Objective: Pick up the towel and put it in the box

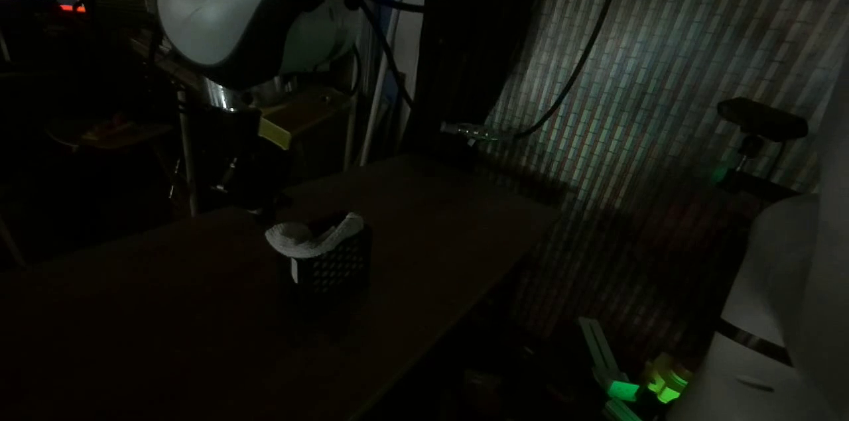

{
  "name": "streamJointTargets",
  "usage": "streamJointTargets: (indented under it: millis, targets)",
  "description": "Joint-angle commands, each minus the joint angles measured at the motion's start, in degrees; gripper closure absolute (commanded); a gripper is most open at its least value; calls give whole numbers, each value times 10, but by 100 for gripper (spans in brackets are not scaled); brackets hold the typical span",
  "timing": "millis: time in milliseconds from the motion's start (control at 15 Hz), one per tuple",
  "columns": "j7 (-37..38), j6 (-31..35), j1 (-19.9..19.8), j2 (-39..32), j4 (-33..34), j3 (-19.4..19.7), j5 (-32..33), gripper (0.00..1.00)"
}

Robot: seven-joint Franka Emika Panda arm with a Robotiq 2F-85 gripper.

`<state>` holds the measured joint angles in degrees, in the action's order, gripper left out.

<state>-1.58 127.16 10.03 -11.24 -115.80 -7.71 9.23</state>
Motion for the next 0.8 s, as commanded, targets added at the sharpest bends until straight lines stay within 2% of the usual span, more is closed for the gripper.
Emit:
streamJointTargets:
  millis: [0, 333, 400, 467, 533, 600, 733]
  targets:
    - [4, -20, 9, -33, 39, -3, 17, 86]
    - [-29, -28, 9, -66, 60, 1, 42, 87]
    - [-39, -29, 7, -72, 66, 2, 46, 77]
    - [-47, -29, 6, -76, 70, 3, 48, 62]
    - [-54, -29, 5, -80, 75, 4, 51, 61]
    - [-62, -30, 3, -84, 81, 5, 53, 56]
    - [-78, -30, 0, -91, 90, 6, 55, 41]
